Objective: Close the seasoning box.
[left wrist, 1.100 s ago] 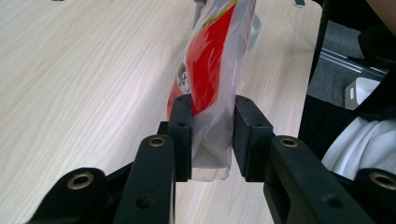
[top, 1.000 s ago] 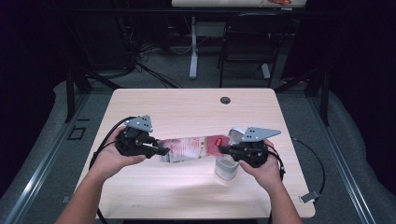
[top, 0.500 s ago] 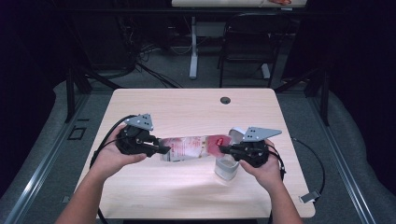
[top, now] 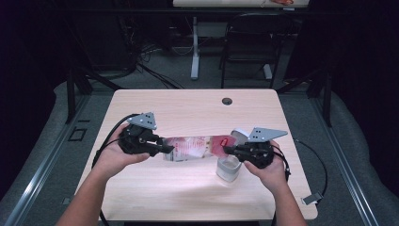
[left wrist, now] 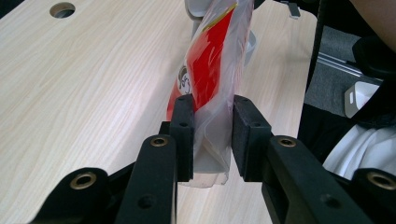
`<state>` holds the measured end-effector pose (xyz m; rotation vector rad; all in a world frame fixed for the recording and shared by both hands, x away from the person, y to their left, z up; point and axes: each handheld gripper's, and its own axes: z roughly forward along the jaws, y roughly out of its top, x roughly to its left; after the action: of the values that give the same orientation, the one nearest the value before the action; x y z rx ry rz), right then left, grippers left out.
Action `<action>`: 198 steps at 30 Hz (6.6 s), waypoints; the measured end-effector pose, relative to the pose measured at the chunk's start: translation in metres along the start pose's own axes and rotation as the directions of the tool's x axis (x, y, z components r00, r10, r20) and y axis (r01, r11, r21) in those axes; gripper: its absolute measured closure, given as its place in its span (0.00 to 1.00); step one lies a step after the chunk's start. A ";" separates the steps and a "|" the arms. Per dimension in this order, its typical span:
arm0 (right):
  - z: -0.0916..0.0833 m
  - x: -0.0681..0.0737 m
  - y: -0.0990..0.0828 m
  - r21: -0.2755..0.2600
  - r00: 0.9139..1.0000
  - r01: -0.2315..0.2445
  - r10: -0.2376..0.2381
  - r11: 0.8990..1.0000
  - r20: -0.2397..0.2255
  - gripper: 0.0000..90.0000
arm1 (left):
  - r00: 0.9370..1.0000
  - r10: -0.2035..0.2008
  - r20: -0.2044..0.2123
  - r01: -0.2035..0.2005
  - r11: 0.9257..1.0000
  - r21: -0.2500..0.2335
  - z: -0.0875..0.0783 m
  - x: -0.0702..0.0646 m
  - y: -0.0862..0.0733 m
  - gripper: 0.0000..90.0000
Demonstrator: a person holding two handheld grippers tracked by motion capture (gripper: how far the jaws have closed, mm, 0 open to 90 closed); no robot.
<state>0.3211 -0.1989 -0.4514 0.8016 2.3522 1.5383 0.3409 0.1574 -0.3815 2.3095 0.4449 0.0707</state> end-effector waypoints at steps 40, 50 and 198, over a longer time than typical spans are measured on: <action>-0.003 -0.010 -0.008 -0.007 0.999 -0.041 0.040 0.999 -0.010 0.97 | 1.000 0.017 0.006 -0.017 1.000 0.001 0.002 0.002 0.018 0.82; -0.004 -0.012 -0.009 -0.002 0.999 -0.040 0.040 0.999 -0.002 0.96 | 1.000 0.018 0.005 -0.018 1.000 0.002 0.002 0.002 0.020 0.82; -0.006 -0.019 -0.015 0.005 0.998 -0.067 0.067 0.998 0.011 0.94 | 0.999 0.037 0.005 -0.037 0.999 0.003 0.004 -0.001 0.036 0.82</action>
<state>0.3291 -0.2186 -0.4645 0.8960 2.3455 1.5503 0.3516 0.1312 -0.3586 2.3212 0.3998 0.0821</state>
